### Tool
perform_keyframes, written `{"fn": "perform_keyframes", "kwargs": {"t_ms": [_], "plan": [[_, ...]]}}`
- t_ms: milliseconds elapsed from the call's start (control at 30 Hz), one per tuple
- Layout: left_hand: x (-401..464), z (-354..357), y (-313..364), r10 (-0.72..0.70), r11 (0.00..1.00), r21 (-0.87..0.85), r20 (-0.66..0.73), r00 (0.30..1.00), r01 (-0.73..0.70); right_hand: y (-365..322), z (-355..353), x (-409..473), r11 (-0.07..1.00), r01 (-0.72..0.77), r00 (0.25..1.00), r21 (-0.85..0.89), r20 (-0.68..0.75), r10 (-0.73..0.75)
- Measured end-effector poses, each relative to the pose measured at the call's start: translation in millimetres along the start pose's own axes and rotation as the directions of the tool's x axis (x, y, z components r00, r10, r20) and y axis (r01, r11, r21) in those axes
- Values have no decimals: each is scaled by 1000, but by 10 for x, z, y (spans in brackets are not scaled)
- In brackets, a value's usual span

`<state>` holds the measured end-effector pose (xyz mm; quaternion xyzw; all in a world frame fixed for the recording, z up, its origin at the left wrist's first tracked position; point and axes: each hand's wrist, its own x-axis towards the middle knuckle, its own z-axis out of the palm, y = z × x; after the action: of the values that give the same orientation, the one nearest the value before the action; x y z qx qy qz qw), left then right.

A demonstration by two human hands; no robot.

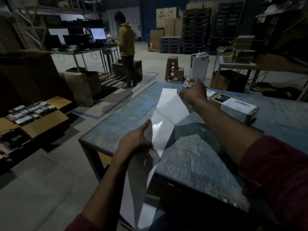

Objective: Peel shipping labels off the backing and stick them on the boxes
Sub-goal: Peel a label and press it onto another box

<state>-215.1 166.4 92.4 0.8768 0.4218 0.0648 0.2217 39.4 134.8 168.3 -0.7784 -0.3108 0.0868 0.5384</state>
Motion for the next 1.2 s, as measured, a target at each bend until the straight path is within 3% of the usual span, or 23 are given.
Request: {"fn": "perform_keyframes", "kwargs": {"t_ms": [100, 200, 300, 400, 467, 600, 867, 1100, 1167, 1200], "plan": [[5, 26, 56, -99, 986, 137, 51, 994, 91, 14, 93, -33, 999, 28, 999, -42, 36, -26], [-71, 2, 214, -122, 947, 286, -92, 988, 144, 67, 211, -80, 993, 84, 995, -87, 61, -79], [-92, -17, 352, 61, 943, 331, -272, 960, 34, 95, 271, -132, 982, 145, 987, -120, 79, -136], [-2, 79, 333, 273, 942, 283, -335, 902, -180, 127, 256, -126, 971, 191, 981, -145, 65, -183], [73, 224, 278, 349, 921, 283, -300, 888, -267, 139, 233, -96, 970, 202, 979, -136, 60, -195], [134, 500, 179, 335, 901, 332, -129, 933, -278, 92, 144, -42, 960, 241, 970, -144, 59, -235], [134, 412, 256, 221, 927, 329, -88, 971, -181, -44, -84, 92, 927, 318, 941, -200, -56, -335], [174, 197, 371, 132, 985, 129, -123, 984, -116, -153, -229, -61, 846, 479, 845, -235, -136, -517], [116, 181, 421, 105, 980, -147, -191, 976, -135, -91, -282, -204, 806, 535, 803, -253, -145, -579], [80, 173, 471, 58, 919, -370, -220, 974, -138, -24, -301, -300, 786, 558, 783, -268, -144, -605]]}}
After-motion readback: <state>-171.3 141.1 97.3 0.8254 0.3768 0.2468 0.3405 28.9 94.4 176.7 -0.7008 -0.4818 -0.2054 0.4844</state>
